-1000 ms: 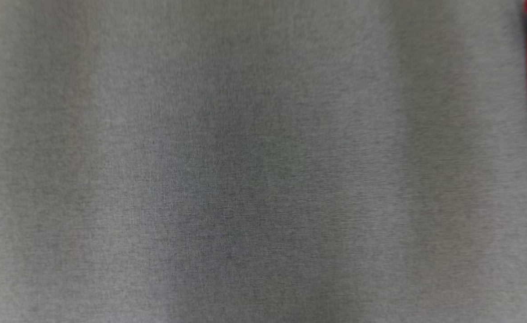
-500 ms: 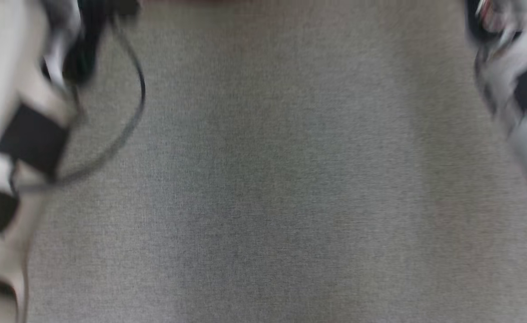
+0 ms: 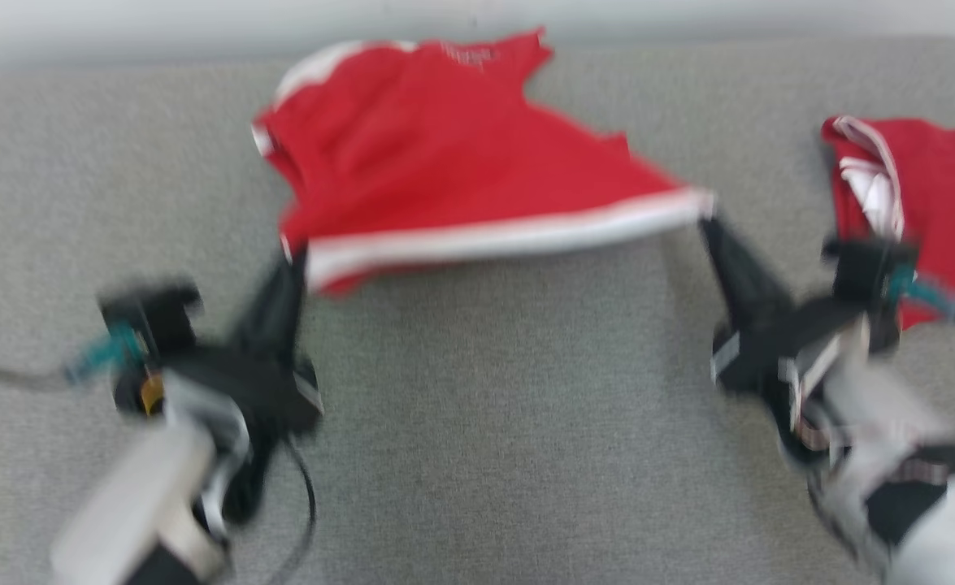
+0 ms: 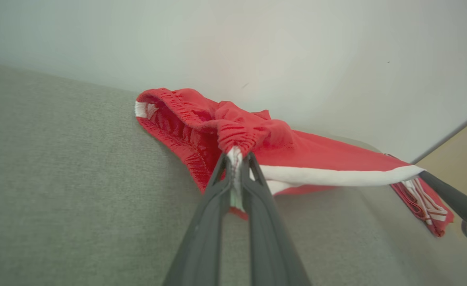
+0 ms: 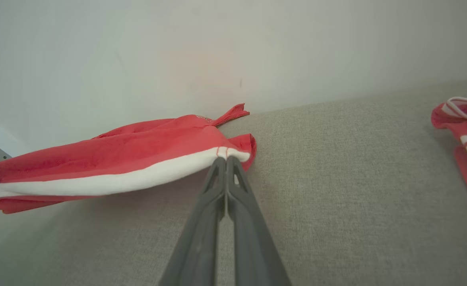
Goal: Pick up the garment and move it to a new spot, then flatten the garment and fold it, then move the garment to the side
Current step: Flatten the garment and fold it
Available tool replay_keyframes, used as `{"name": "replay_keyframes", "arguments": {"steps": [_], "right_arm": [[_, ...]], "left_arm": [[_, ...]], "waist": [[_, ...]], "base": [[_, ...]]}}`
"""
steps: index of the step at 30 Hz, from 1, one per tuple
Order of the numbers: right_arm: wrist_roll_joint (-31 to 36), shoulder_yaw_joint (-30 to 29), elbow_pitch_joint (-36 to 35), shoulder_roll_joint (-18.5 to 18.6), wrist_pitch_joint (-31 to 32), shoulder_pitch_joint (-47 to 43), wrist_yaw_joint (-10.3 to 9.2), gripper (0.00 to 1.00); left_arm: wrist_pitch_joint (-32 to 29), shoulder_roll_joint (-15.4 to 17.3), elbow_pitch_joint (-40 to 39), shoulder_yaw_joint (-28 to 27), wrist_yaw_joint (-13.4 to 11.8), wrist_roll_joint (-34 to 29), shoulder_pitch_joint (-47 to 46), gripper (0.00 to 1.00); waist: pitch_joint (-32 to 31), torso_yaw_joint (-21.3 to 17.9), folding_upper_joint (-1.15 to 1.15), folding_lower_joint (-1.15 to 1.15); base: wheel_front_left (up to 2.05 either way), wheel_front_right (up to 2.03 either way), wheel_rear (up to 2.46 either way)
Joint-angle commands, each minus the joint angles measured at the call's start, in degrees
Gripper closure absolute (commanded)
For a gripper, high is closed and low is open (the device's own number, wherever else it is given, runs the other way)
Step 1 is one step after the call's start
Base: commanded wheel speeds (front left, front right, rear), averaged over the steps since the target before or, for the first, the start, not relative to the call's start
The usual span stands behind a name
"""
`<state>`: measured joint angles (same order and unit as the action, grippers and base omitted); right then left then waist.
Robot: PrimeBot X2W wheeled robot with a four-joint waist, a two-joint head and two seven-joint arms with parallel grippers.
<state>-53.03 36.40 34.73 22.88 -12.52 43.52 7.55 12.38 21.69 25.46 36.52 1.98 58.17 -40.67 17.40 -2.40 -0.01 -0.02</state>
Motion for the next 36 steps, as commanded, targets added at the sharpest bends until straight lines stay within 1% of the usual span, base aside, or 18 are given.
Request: {"name": "replay_keyframes", "arguments": {"steps": [1, 6, 8, 10, 14, 16, 19, 20, 21, 25, 27, 29, 33, 36], "right_arm": [[-0.4, 0.1, -1.7, 0.8, -0.3, -4.8, -0.12, 1.00], [0.8, -1.6, -6.2, 2.6, 0.5, -16.7, -0.12, 1.00], [1.8, -2.9, -8.0, 2.6, 1.3, -20.9, -0.12, 1.00], [3.1, -3.9, -9.9, 2.4, 2.5, -25.1, -0.12, 1.00], [6.0, -6.7, -14.2, 0.7, 5.9, -33.7, -0.12, 1.00], [7.5, -8.4, -16.2, -0.3, 7.9, -38.1, -0.13, 1.00], [9.9, -11.2, -19.8, -2.2, 11.3, -44.6, -0.13, 1.00], [9.9, -11.2, -19.8, -2.2, 11.3, -44.6, -0.13, 1.00], [10.8, -12.1, -21.1, -2.8, 12.5, -46.5, -0.12, 1.00], [14.1, -17.2, -25.7, -5.7, 15.8, -51.9, -0.13, 1.00], [16.3, -19.3, -27.9, -6.6, 17.3, -52.7, -0.13, 1.00], [19.8, -21.4, -31.4, -7.2, 19.3, -51.1, -0.13, 1.00], [23.4, -22.0, -34.4, -6.5, 21.3, -45.1, -0.12, 1.00], [25.2, -21.8, -34.2, -5.1, 21.7, -37.4, -0.12, 1.00]], "left_arm": [[0.5, 0.2, -1.5, 0.5, -0.7, 0.6, 4.5, 1.00], [1.4, 1.2, -5.9, 1.3, -4.0, 0.9, 14.9, 1.00], [1.7, 1.9, -7.5, 1.4, -5.7, 0.5, 18.4, 1.00], [2.0, 2.0, -9.2, 0.8, -7.1, 1.3, 22.1, 1.00], [2.3, 3.5, -10.6, 1.2, -9.7, 0.1, 28.2, 1.00], [2.5, 3.6, -11.4, 0.8, -10.3, 0.5, 30.9, 1.00], [2.6, 5.0, -12.0, 1.1, -11.8, -1.1, 34.2, 1.00], [2.6, 5.0, -12.0, 1.1, -11.8, -1.1, 34.2, 1.00], [2.7, 5.1, -12.3, 0.9, -12.2, -1.0, 35.0, 1.00], [2.7, 5.5, -14.0, -0.3, -12.6, -1.3, 37.1, 1.00], [2.7, 5.6, -14.6, -0.9, -12.8, -1.8, 37.2, 1.00], [2.8, 5.7, -16.0, -1.7, -12.8, -2.8, 36.0, 1.00], [2.6, 6.0, -17.8, -2.1, -12.2, -4.6, 32.0, 1.00], [1.1, 5.7, -18.6, -2.3, -11.5, -5.2, 27.1, 1.00]], "waist": [[-5.1, -0.1, 0.01, 0.02], [-8.5, -0.2, 0.01, 0.02], [-9.7, -0.2, 0.01, 0.02], [-10.9, -0.1, 0.01, 0.02], [-12.8, 0.4, 0.01, 0.02], [-13.5, 0.6, 0.01, 0.02], [-14.0, 1.0, 0.01, 0.02], [-14.0, 1.0, 0.01, 0.02], [-14.1, 1.1, 0.01, 0.02], [-13.6, 1.4, 0.01, 0.02], [-13.1, 1.4, 0.01, 0.02], [-12.2, 1.5, 0.01, 0.02], [-10.6, 2.0, 0.01, 0.02], [-8.7, 2.7, 0.01, 0.02]], "base": [[0.00, 0.00, 0.00], [0.00, 0.00, 0.00], [0.00, 0.00, 0.00], [0.00, 0.00, 0.00], [0.00, 0.00, 0.00], [0.00, 0.00, 0.00], [0.00, 0.00, 0.00], [0.00, 0.00, 0.00], [0.00, 0.00, 0.00], [0.00, 0.00, 0.00], [0.00, 0.00, 0.00], [0.00, 0.00, 0.00], [0.00, 0.00, 0.00], [0.00, 0.00, 0.00]]}}
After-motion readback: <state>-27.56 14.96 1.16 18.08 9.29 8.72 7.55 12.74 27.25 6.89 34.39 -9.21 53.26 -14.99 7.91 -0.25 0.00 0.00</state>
